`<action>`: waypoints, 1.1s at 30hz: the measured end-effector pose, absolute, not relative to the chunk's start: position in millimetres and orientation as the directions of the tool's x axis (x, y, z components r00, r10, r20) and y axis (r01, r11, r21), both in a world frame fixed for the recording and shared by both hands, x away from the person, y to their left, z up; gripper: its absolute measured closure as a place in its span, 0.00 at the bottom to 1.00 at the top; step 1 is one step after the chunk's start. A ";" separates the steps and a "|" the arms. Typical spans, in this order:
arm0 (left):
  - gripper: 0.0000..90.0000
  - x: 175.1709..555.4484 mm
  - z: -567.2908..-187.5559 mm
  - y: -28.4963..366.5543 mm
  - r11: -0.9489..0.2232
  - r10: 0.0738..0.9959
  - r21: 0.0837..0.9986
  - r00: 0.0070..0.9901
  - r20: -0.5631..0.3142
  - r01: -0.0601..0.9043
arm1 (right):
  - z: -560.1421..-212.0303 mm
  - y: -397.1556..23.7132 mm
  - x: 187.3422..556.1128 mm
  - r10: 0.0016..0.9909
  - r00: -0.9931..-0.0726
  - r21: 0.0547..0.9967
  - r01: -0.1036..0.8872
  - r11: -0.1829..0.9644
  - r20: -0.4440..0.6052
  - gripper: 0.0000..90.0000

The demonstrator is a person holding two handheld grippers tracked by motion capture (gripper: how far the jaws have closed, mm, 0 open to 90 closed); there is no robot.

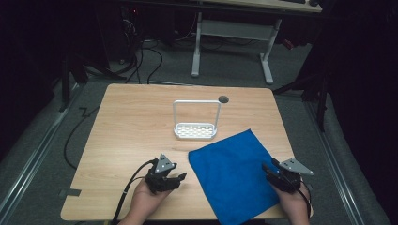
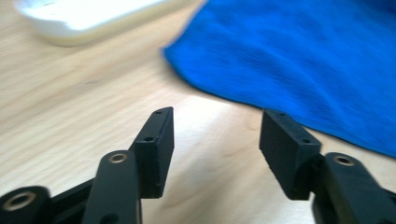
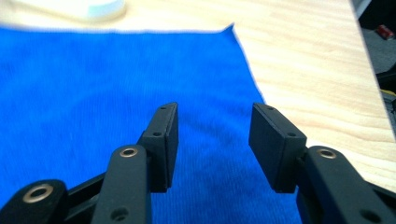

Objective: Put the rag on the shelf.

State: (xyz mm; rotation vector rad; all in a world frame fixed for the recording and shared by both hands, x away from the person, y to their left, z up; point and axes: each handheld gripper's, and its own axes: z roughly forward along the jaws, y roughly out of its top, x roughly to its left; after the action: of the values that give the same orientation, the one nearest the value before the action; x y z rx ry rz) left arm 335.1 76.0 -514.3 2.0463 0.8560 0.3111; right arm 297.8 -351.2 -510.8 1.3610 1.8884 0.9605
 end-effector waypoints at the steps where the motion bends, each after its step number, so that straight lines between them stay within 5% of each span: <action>1: 0.47 337.4 -513.6 79.1 -0.368 0.684 0.810 0.723 -0.097 0.456 | -509.6 -351.8 297.3 0.960 -0.276 0.845 0.501 0.189 -0.052 0.59; 20: 0.47 339.7 -519.0 69.2 -0.373 0.644 0.823 0.758 -0.103 0.429 | -505.6 -350.1 289.2 0.959 -0.271 0.861 0.463 0.208 -0.086 0.56; 33: 0.62 319.8 -515.1 4.6 -0.457 0.467 0.806 0.873 -0.143 0.377 | -504.9 -361.7 267.4 0.966 -0.245 0.861 0.470 0.193 -0.083 0.59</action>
State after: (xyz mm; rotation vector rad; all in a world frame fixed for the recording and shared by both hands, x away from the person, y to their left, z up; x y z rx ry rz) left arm 319.8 4.6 -515.1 2.0993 0.6092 0.1210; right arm 267.4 -361.7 -504.9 1.3463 1.8174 0.9677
